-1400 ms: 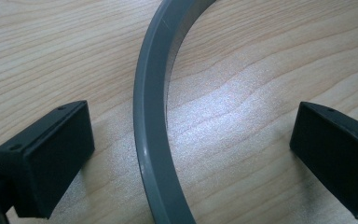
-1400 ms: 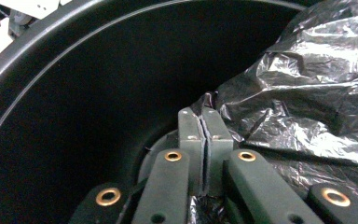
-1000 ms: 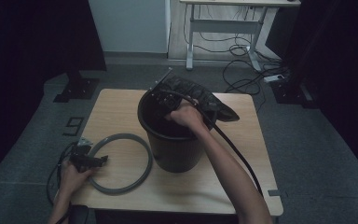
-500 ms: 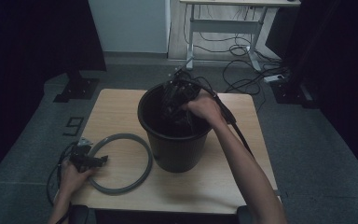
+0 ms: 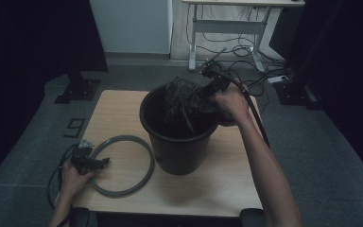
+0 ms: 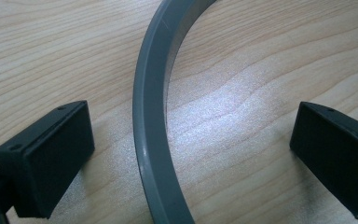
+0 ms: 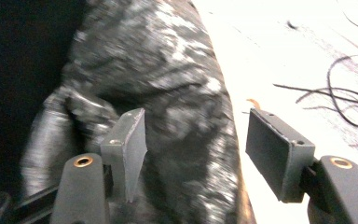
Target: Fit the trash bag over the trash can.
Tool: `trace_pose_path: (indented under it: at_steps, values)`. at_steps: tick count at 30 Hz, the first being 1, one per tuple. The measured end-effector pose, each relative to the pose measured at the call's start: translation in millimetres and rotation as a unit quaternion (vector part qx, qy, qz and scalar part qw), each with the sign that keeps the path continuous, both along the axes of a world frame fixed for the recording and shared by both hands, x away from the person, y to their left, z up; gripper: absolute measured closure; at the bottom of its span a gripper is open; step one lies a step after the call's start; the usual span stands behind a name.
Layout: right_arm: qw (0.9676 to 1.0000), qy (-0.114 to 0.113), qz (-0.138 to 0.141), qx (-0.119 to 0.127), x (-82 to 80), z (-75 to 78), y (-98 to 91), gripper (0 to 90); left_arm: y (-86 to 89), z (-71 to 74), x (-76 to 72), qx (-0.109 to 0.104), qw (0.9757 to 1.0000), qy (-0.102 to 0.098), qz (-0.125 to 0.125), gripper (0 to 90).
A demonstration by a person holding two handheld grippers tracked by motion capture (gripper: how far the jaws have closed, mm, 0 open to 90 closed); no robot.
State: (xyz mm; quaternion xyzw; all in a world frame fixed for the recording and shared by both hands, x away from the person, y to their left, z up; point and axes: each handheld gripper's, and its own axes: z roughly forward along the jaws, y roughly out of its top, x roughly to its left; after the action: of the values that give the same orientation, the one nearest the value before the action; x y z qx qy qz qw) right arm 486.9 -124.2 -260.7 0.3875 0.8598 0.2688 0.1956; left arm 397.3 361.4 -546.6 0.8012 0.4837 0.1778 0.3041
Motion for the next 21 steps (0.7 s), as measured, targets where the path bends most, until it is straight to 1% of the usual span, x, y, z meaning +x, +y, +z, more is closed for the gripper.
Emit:
trace_pose_path:
  at_steps: [2, 6, 7, 8, 11, 13, 15, 16, 17, 18, 19, 21]
  values:
    - [1.0000, 0.001, -0.005, -0.001, 2.1, -4.3, -4.2, 37.9, 0.0, 0.0, 0.0, 0.000, 1.0000, 0.000, 0.000, 0.0]
    - [0.9998, 0.007, -0.015, -0.009, 5.8, -17.0, -10.3, 44.5, 0.0, 0.0, 0.0, 0.000, 1.0000, 0.000, 0.000, 0.0]
    - [0.9998, 0.008, -0.015, -0.011, 6.5, -20.2, -11.0, 47.3, 0.0, 0.0, 0.0, 0.000, 1.0000, 0.000, 0.000, 0.0]
    - [0.9997, 0.011, -0.016, -0.011, 6.6, -23.3, -11.6, 52.6, 0.0, 0.0, 0.0, 0.000, 1.0000, 0.000, 0.000, 0.0]
    - [0.9997, 0.010, -0.016, -0.014, 6.0, -25.1, -12.2, 65.2, 0.0, 0.0, 0.0, 0.000, 1.0000, 0.000, 0.000, 0.0]
    - [0.9998, 0.001, -0.017, -0.012, 4.2, -22.2, -12.0, 69.5, 0.0, 0.0, 0.0, 0.000, 1.0000, 0.000, 0.000, 0.0]
    - [0.9998, -0.009, -0.015, -0.005, 1.5, -16.6, -11.4, 75.4, 0.0, 0.0, 0.0, 0.000, 1.0000, 0.000, 0.000, 0.0]
    - [0.9997, -0.017, -0.015, -0.007, 0.0, -13.3, -10.8, 77.4, 0.0, 0.0, 0.0, 0.000, 1.0000, 0.000, 0.000, 0.0]
    - [0.9997, -0.021, -0.014, -0.005, -1.4, -9.9, -10.4, 79.9, 0.0, 0.0, 0.0, 0.000, 1.0000, 0.000, 0.000, 0.0]
    - [0.9996, -0.023, -0.015, -0.005, -2.7, -6.6, -9.9, 83.4, 0.0, 0.0, 0.0, 0.000, 1.0000, 0.000, 0.000, 0.0]
    - [0.9996, -0.023, -0.013, -0.009, -3.9, -3.4, -9.1, 84.8, -0.1, 0.0, 0.0, 0.000, 1.0000, 0.000, 0.000, 0.0]
    - [0.9997, -0.021, -0.007, -0.009, -6.9, 3.8, -6.5, 87.4, -0.1, 0.0, 0.0, 0.000, 1.0000, 0.000, 0.000, 0.0]
